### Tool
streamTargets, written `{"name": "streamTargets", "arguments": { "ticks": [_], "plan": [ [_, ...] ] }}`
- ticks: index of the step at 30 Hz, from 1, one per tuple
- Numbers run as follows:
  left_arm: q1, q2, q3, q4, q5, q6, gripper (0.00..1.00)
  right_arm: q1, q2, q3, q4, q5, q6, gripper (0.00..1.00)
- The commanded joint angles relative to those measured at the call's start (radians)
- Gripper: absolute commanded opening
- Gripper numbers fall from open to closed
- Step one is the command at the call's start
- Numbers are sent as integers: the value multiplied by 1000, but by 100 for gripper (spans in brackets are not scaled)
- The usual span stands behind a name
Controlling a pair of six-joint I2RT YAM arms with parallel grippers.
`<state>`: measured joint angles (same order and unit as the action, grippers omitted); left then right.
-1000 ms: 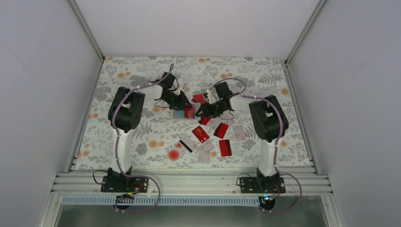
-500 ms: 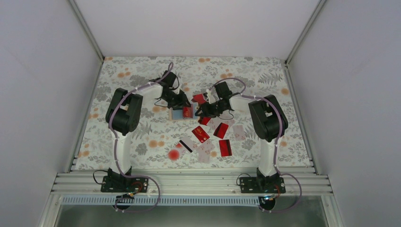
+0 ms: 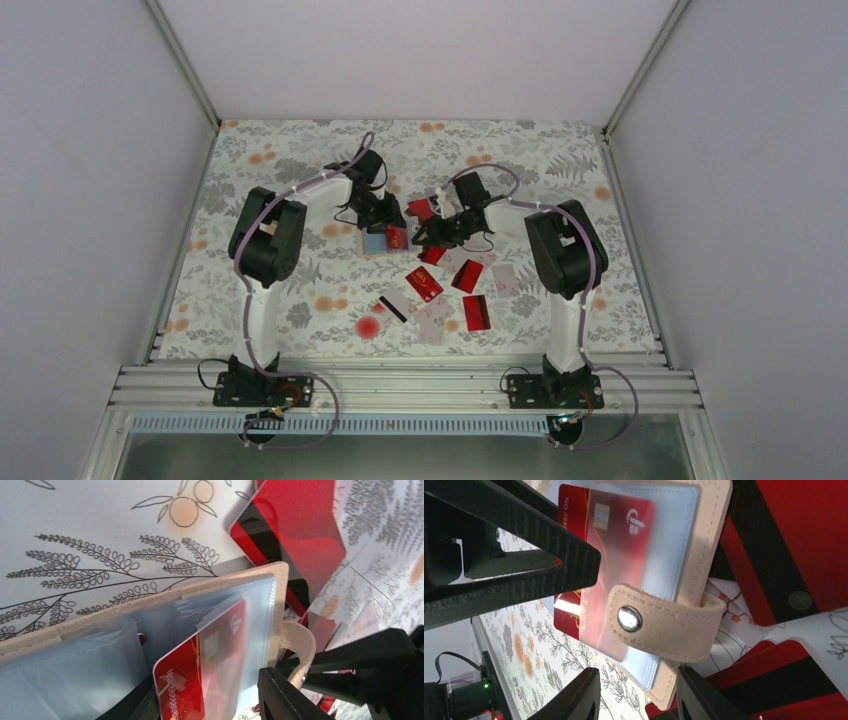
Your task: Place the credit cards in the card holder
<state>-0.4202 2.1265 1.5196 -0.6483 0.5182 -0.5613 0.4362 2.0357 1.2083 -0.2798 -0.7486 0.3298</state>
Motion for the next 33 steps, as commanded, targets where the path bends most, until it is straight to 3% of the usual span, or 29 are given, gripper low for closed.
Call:
{"name": "streamTargets", "arguments": {
  "ticks": [1, 20, 33],
  "plan": [
    [-16, 50, 64, -131, -97, -52, 44, 1, 26, 26, 21, -1, -4, 39],
    [-53, 213, 295, -310, -158, -180, 47, 1, 39, 26, 111, -52, 31, 39],
    [-73, 247, 292, -291, -118, -272, 47, -1, 77, 10, 160, -77, 28, 39]
  ]
}}
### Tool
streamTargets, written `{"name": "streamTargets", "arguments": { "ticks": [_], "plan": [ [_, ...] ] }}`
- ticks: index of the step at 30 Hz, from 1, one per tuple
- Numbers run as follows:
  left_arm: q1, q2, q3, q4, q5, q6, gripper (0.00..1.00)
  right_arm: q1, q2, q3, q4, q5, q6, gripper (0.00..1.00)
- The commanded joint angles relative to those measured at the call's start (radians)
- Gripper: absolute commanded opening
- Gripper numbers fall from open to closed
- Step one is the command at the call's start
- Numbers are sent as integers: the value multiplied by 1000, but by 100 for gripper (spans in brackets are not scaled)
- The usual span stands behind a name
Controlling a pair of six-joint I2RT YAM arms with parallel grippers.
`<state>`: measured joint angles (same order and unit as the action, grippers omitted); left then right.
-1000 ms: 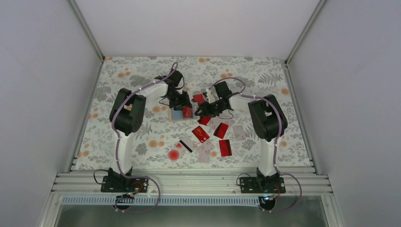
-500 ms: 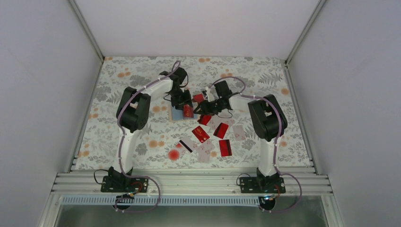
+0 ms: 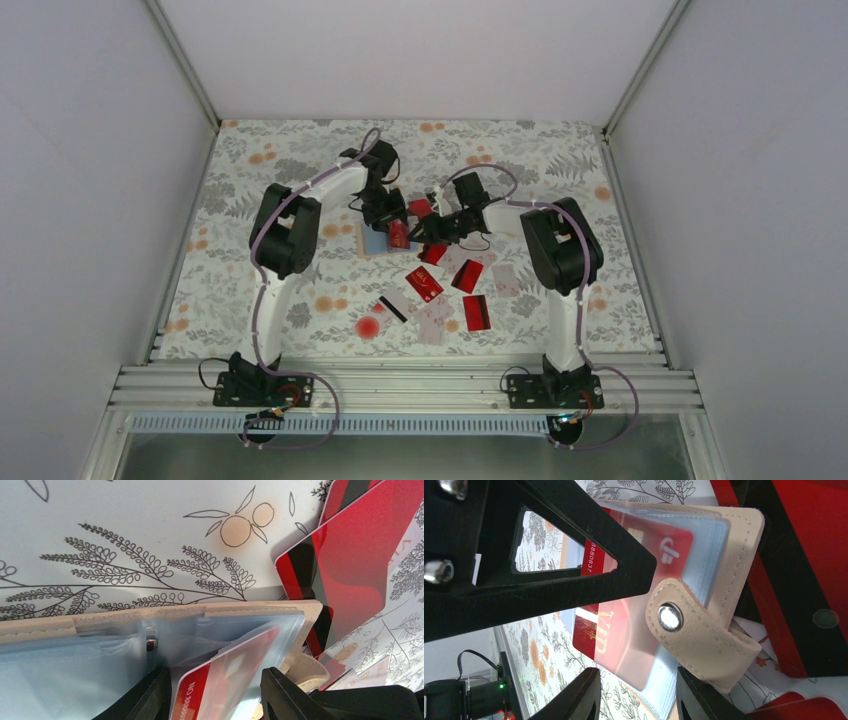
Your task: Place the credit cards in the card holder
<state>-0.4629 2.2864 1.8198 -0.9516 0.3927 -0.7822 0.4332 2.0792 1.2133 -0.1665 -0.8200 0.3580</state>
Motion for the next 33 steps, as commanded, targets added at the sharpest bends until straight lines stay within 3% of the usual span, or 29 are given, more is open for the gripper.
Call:
{"name": "streamTargets", "arguments": {
  "ticks": [1, 14, 23, 33],
  "plan": [
    [-30, 90, -6, 7, 3, -56, 47, 2, 32, 3, 51, -9, 0, 39],
    [-60, 119, 47, -127, -123, -153, 47, 1, 32, -12, 116, -42, 49, 39],
    [-69, 131, 75, -122, -106, -264, 41, -2, 31, -9, 103, -45, 55, 39],
    [-71, 115, 77, -75, -92, -197, 40, -2, 15, 32, 8, -21, 22, 38]
  ]
}}
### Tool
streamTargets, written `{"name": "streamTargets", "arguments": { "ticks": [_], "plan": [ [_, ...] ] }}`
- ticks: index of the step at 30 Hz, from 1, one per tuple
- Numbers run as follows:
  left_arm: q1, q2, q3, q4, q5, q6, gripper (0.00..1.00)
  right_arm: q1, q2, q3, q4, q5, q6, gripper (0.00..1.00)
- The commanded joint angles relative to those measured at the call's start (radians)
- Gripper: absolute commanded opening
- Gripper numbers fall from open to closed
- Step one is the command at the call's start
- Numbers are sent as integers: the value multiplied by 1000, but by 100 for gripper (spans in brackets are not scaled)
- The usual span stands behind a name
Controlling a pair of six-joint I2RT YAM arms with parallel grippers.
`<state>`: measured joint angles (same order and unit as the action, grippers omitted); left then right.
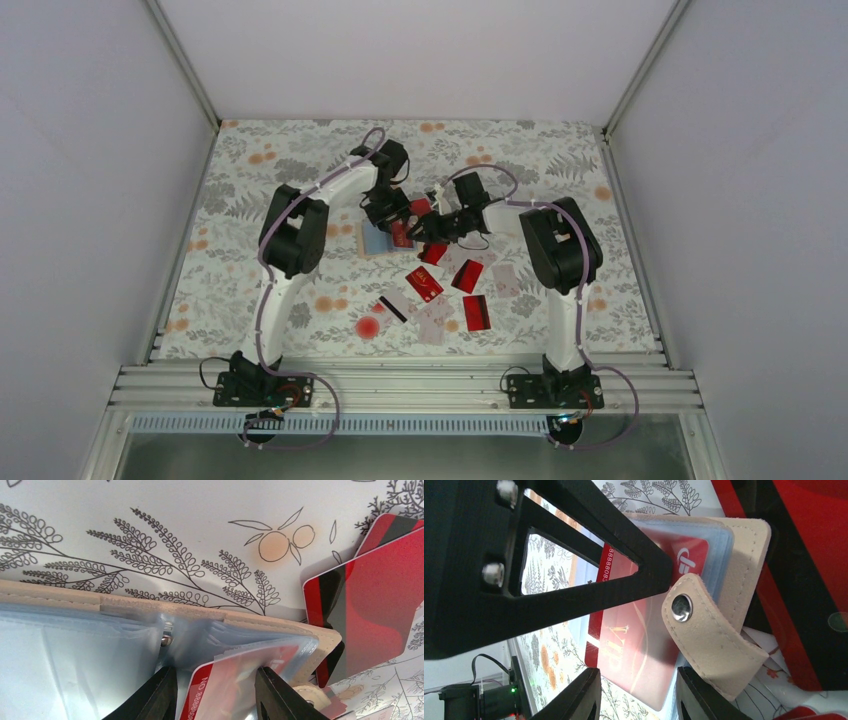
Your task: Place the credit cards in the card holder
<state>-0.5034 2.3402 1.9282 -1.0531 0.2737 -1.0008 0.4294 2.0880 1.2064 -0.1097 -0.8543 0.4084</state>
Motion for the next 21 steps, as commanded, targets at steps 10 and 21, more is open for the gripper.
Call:
{"name": "streamTargets", "arguments": {
  "ticks": [10, 21],
  "plan": [
    [-30, -36, -146, 115, 10, 263, 77, -1, -48, 89, -173, 88, -75, 39],
    [-23, -153, -205, 172, -54, 419, 71, 0, -132, 74, -178, 128, -46, 39]
  ]
}}
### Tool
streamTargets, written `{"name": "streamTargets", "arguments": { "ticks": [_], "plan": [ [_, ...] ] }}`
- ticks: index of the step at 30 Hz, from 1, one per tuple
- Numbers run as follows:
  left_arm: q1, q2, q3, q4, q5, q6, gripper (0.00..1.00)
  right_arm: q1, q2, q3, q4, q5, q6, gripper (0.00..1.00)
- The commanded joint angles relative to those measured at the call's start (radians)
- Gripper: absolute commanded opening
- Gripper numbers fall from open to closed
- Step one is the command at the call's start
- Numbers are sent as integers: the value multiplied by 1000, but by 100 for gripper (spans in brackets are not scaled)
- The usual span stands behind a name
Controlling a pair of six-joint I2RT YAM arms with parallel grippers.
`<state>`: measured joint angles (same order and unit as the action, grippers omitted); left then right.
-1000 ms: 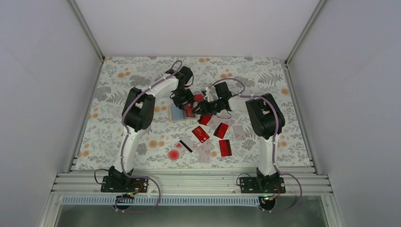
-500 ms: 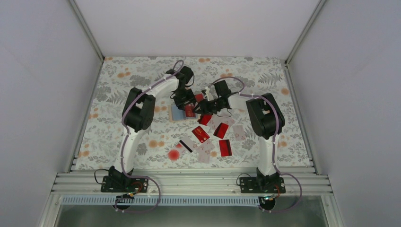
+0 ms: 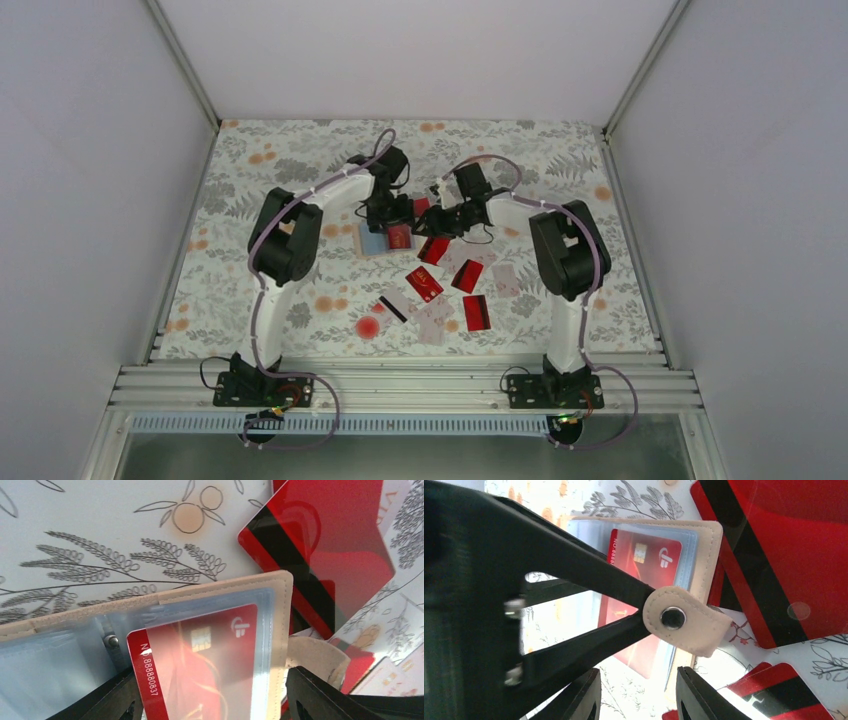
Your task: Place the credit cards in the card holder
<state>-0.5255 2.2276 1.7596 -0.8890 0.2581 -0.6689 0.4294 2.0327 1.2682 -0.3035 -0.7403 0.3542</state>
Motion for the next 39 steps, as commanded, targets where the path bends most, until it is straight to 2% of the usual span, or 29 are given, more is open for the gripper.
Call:
{"name": "streamTargets", "arguments": {
  "ticks": [1, 6, 9, 11, 15, 17, 21, 31, 34, 39],
  "plan": [
    [0, -44, -42, 10, -45, 98, 70, 0, -88, 4, 23, 17, 14, 39],
    [11, -109, -69, 15, -98, 142, 68, 0, -133, -46, 61, 42, 53, 39],
    [21, -146, -76, 17, -63, 178, 76, 0, -142, -62, 73, 45, 70, 39],
    [23, -168, -75, 0, -68, 200, 77, 0, -141, -60, 73, 45, 72, 39],
    [48, -232, -123, 1, -90, 228, 57, 3, -130, -46, 72, 42, 78, 38],
    [60, -249, -164, 21, -72, 248, 42, 8, -116, -35, 68, 33, 76, 38],
    [67, -243, -230, 54, -52, 277, 28, 29, -88, -17, 58, 25, 69, 36],
    [65, -176, -213, 38, -83, 279, 18, 60, -23, 25, 34, 12, 40, 36],
    [64, -162, -207, 27, -106, 274, 12, 61, -9, 37, 29, 13, 34, 35],
    [62, -146, -201, 31, -100, 279, 11, 60, 6, 44, 29, 8, 30, 35]
  ]
}}
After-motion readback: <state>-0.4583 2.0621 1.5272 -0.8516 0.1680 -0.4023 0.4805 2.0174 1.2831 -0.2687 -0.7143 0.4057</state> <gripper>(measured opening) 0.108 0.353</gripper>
